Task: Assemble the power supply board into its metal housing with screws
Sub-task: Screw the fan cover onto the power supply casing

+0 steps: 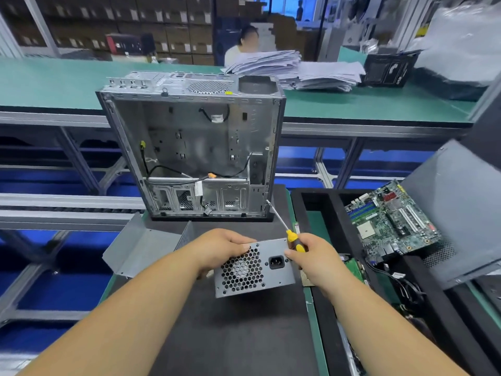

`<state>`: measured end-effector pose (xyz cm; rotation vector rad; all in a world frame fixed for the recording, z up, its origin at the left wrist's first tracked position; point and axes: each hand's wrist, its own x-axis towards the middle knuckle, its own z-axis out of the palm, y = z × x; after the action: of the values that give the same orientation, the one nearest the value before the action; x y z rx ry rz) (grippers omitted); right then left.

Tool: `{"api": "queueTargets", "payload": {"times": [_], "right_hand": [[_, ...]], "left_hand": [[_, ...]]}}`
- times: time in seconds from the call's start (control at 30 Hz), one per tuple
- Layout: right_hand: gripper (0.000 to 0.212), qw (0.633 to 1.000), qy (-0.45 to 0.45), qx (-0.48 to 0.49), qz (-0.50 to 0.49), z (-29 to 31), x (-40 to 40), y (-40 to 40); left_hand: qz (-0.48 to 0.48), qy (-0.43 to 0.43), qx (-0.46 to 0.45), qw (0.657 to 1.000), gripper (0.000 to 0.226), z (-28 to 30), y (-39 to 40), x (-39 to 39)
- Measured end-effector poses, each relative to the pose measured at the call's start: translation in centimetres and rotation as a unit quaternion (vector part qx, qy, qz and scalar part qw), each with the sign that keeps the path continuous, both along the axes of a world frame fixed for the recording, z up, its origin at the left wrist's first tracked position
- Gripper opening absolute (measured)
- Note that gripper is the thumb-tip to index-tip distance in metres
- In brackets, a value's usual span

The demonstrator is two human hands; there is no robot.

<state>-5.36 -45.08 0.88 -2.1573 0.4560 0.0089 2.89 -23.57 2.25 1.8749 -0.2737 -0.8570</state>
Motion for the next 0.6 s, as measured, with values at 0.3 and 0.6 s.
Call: {"api": "queueTargets", "payload": {"times": [0.3, 0.6], "right_hand": [[0.010, 1.000, 0.011, 0.000, -0.002, 0.30, -0.40, 0.21], [0.009, 1.000, 0.011, -0.001, 0.001, 0.28, -0.72, 0.24]], "left_hand": [[-0.016, 0.001, 0.004, 1.000, 0.028, -0.28, 0.15, 0.17], [-0.021, 0.009, -0.006, 1.000, 0.029, -0.83, 0.24, 0.43]]}}
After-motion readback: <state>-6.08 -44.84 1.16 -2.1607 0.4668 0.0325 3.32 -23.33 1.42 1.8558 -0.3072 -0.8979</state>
